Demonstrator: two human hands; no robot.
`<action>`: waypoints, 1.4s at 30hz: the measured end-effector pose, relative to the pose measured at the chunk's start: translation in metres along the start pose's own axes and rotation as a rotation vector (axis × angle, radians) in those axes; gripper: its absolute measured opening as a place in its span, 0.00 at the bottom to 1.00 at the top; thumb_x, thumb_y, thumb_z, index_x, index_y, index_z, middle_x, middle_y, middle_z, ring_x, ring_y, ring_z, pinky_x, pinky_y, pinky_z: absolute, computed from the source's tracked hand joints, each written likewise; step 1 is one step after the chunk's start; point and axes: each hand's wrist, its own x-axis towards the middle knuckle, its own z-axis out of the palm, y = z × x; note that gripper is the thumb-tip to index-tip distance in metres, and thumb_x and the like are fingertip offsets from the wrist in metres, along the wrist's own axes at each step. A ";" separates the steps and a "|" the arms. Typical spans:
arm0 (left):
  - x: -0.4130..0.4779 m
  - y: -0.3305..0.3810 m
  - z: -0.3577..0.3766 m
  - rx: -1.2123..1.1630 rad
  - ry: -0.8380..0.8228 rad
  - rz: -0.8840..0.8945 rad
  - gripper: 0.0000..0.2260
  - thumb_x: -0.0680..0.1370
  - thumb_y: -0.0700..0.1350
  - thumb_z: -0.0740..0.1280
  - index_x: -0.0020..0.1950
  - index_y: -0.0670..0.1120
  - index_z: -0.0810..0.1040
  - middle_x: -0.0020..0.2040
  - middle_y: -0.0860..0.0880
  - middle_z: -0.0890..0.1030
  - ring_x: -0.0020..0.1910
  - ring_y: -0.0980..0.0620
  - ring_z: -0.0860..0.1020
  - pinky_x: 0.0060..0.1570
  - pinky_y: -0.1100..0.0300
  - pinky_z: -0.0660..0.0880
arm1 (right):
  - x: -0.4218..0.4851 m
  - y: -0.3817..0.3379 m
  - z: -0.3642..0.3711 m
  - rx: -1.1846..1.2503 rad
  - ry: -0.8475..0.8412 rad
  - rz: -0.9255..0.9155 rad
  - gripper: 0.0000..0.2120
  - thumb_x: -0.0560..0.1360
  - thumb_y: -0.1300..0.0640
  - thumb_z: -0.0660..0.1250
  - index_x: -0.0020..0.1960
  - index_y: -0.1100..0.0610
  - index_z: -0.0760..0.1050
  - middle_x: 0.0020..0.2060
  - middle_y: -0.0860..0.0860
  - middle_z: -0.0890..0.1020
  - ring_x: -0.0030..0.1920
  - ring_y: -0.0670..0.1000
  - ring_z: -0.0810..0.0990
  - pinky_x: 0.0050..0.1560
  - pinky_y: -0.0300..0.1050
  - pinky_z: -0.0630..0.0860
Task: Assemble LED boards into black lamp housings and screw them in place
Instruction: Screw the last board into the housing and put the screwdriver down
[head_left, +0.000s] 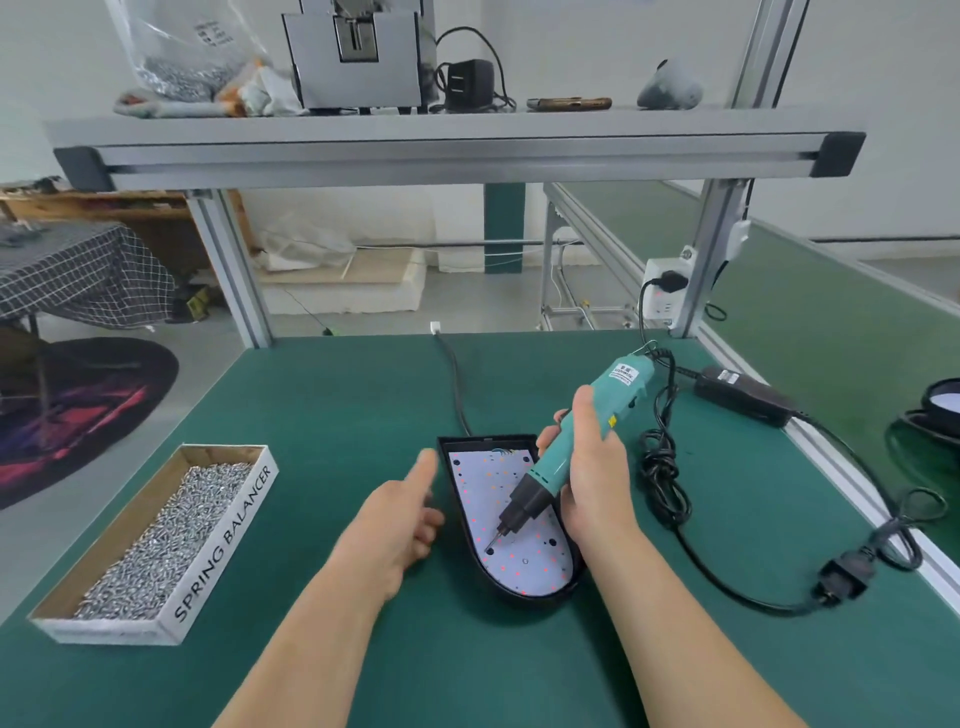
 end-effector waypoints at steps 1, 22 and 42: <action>-0.001 0.001 -0.007 -0.197 -0.020 -0.037 0.18 0.82 0.54 0.64 0.51 0.37 0.75 0.44 0.38 0.79 0.34 0.47 0.75 0.33 0.58 0.70 | 0.000 0.000 0.000 -0.007 0.008 -0.007 0.21 0.75 0.37 0.68 0.45 0.56 0.72 0.29 0.53 0.77 0.29 0.50 0.73 0.35 0.45 0.72; -0.020 -0.016 -0.042 -0.303 -0.036 0.150 0.11 0.81 0.47 0.67 0.46 0.39 0.78 0.32 0.44 0.82 0.26 0.55 0.79 0.22 0.68 0.73 | -0.003 -0.007 0.001 0.102 0.037 -0.054 0.17 0.79 0.42 0.67 0.43 0.55 0.71 0.26 0.46 0.76 0.27 0.46 0.74 0.29 0.40 0.72; -0.038 0.000 -0.035 -0.570 -0.271 0.181 0.07 0.83 0.32 0.57 0.54 0.31 0.74 0.48 0.31 0.84 0.49 0.42 0.86 0.39 0.63 0.82 | -0.005 -0.011 0.000 0.144 0.055 -0.063 0.16 0.79 0.43 0.68 0.42 0.54 0.71 0.26 0.44 0.76 0.27 0.45 0.74 0.27 0.37 0.73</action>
